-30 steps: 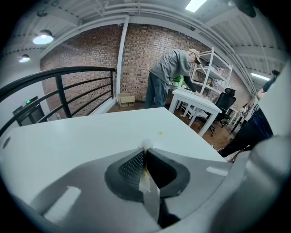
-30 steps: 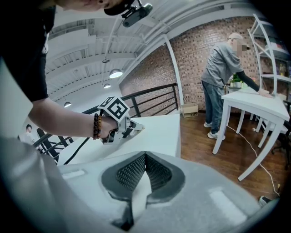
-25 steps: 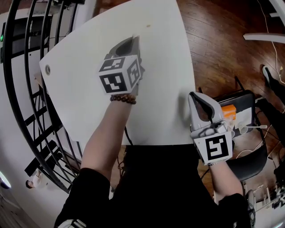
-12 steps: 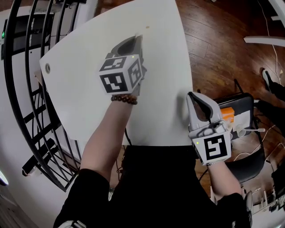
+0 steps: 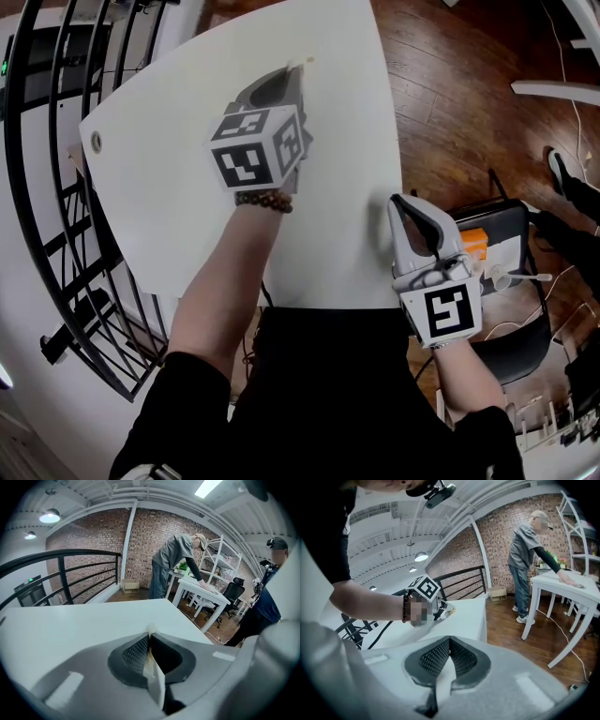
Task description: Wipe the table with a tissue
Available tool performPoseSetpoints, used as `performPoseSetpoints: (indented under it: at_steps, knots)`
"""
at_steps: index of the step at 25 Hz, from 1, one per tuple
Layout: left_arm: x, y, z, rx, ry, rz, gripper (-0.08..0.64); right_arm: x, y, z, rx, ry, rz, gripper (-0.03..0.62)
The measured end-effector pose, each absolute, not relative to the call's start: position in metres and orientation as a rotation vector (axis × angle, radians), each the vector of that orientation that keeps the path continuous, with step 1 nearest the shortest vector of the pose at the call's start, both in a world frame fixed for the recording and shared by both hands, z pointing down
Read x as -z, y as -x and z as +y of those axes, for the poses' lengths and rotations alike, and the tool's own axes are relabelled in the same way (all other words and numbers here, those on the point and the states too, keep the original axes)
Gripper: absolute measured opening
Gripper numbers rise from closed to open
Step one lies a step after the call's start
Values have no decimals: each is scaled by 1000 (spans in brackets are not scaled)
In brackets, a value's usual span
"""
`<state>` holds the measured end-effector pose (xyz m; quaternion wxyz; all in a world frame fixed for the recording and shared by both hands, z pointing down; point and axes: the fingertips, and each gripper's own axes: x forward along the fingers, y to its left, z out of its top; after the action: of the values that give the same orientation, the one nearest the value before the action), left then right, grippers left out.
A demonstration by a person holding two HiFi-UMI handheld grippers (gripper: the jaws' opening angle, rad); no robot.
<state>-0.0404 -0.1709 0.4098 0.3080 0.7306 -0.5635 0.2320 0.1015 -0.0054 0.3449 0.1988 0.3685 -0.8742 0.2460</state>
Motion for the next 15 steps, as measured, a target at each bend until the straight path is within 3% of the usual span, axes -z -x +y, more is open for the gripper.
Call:
performPoseSetpoints:
  at_steps: [15]
  knots:
    - [-416,33,-185,-690,-1954,-1476,30,-343,-116,-12,-706,-1086,-2409,-8]
